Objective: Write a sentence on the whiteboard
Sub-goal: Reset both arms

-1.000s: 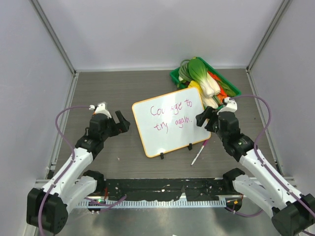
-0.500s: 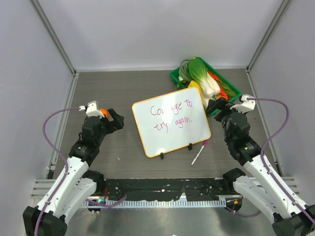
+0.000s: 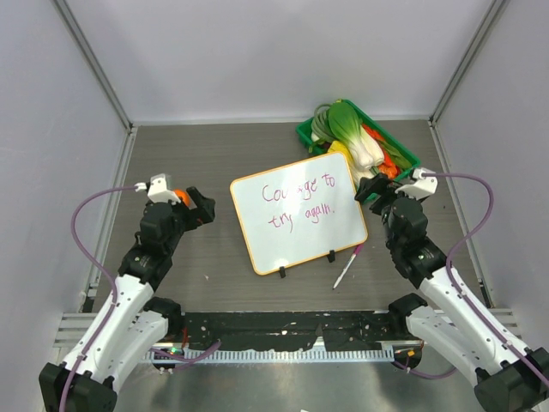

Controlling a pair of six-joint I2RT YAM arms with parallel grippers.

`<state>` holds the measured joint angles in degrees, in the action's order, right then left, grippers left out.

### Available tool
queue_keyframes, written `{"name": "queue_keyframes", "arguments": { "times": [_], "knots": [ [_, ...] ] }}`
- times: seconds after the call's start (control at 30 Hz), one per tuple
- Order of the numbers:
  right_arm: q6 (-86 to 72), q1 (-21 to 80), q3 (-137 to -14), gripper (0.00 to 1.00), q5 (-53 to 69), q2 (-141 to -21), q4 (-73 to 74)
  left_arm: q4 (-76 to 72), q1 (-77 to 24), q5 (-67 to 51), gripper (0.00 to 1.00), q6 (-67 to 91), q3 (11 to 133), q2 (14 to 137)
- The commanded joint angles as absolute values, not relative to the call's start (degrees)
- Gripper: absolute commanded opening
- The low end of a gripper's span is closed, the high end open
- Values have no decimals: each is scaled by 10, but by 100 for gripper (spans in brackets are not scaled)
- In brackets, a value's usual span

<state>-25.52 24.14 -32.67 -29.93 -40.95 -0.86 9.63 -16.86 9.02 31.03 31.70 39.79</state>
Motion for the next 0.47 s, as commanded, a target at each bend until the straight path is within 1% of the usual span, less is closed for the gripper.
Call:
{"name": "queue_keyframes", "arguments": {
  "times": [0.0, 0.2, 0.3, 0.4, 0.43],
  "knots": [
    [-253, 239, -323, 99, -299, -428, -40, 64, -170, 97, 100, 305, 324, 388],
    [-214, 239, -316, 99, -281, -441, -53, 48, -170, 99, 100, 306, 309, 383],
    [-193, 239, -303, 99, -291, -441, -64, 40, -169, 101, 100, 309, 306, 388],
    [-163, 239, -265, 99, -360, -437, -104, 27, -169, 87, 100, 285, 303, 399],
    [-132, 239, -232, 99, -402, -436, -151, 19, -170, 92, 100, 277, 301, 401]
  ]
}}
